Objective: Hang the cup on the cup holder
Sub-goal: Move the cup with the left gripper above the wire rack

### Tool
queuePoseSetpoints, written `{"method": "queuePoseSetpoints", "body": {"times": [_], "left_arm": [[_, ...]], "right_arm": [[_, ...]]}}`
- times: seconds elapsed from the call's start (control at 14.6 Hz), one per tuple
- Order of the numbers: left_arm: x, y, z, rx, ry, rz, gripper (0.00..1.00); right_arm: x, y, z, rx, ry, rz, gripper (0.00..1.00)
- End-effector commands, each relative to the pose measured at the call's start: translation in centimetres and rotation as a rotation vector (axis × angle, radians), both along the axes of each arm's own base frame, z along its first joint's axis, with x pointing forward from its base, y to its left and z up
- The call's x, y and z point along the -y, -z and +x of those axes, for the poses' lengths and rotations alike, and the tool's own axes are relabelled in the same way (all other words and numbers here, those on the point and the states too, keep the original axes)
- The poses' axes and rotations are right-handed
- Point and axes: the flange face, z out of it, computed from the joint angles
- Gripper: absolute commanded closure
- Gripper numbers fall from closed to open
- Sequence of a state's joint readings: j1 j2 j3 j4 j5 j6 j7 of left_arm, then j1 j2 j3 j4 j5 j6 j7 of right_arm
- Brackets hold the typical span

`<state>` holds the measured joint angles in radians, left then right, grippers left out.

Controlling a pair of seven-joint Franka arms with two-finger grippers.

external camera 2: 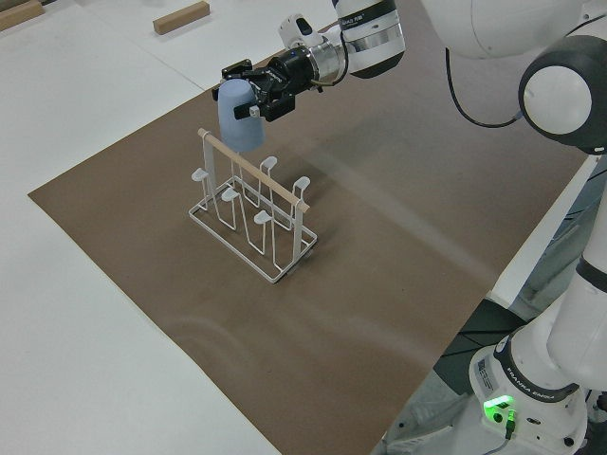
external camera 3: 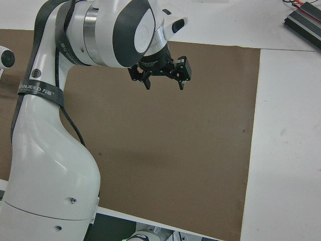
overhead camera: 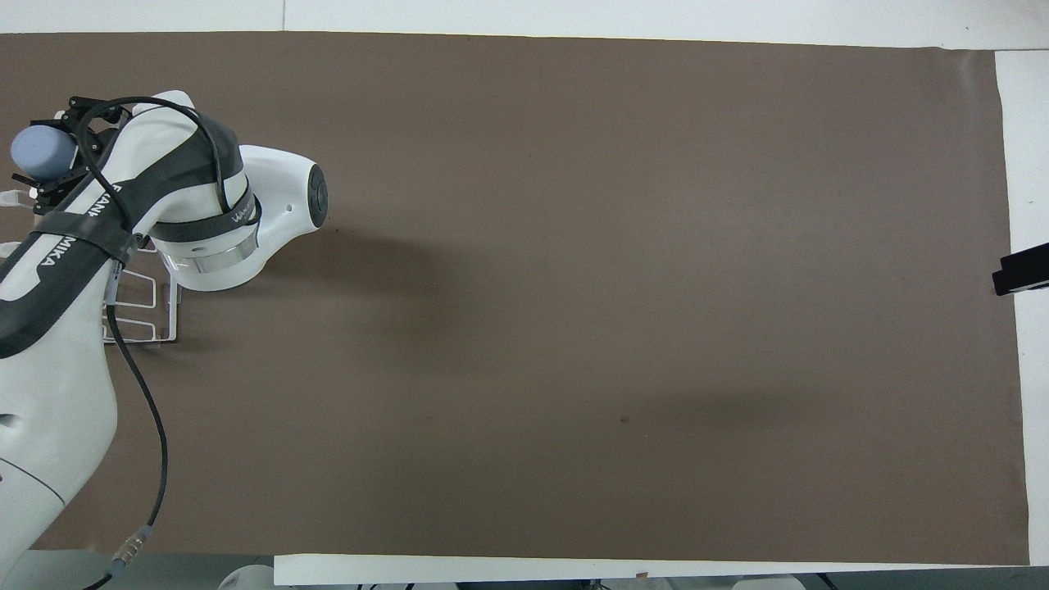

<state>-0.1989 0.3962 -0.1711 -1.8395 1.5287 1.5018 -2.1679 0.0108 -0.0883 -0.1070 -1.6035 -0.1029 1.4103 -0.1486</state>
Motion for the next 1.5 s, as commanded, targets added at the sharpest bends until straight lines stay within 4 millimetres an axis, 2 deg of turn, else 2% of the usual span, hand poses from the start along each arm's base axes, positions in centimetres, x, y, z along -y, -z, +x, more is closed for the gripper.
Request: {"method": "queuePoseSetpoints", "body": {"times": [0.0, 0.07, 0.14, 0.27, 0.48, 0.68, 0.75, 0.82, 1.03, 1.23, 1.37, 1.44], "left_arm": [[0.0, 0.2, 0.2, 0.008, 0.012, -0.018, 0.71], [-0.1, 0.3, 0.2, 0.006, 0.01, -0.018, 0.71], [-0.1, 0.2, 0.2, 0.009, 0.011, -0.02, 0.62], [-0.5, 0.3, 0.3, 0.006, 0.01, -0.026, 0.36], [-1.1, 0.9, 0.3, 0.008, 0.0, -0.063, 0.32], [-1.1, 1.9, -0.1, 0.007, 0.002, -0.094, 0.3], [-1.7, 2.1, -0.2, 0.001, -0.005, -0.094, 0.18], [-1.8, 2.0, -0.1, -0.002, -0.005, -0.094, 0.01], [-1.2, 2.2, 0.2, -0.041, 0.021, -0.126, 0.0], [-0.6, 1.2, 1.0, -0.062, 0.031, -0.139, 0.0], [-0.2, 0.1, 0.8, -0.09, 0.033, -0.145, 0.0], [-0.3, -1.3, 0.8, -0.097, 0.022, -0.185, 0.0]], "right_arm": [[0.1, -0.4, 0.7, 0.0, 0.02, 0.013, 0.0], [0.6, -0.2, 0.5, -0.008, 0.024, 0.016, 0.0], [1.0, -0.1, 0.4, -0.011, 0.03, 0.018, 0.0], [1.0, -0.2, 0.3, -0.011, 0.034, 0.017, 0.0], [1.1, -0.3, 0.1, -0.015, 0.036, 0.018, 0.0], [0.9, 1.1, 0.1, -0.044, 0.03, 0.023, 0.0], [0.5, 1.3, 0.0, -0.05, 0.022, 0.023, 0.0], [0.3, 1.3, 0.1, -0.05, 0.019, 0.023, 0.0], [0.5, 1.3, 0.0, -0.05, 0.022, 0.023, 0.0], [0.6, 1.3, 0.0, -0.049, 0.025, 0.023, 0.0], [0.5, 1.3, 0.0, -0.05, 0.022, 0.023, 0.0], [0.5, 1.3, 0.0, -0.05, 0.022, 0.023, 0.0]]}}
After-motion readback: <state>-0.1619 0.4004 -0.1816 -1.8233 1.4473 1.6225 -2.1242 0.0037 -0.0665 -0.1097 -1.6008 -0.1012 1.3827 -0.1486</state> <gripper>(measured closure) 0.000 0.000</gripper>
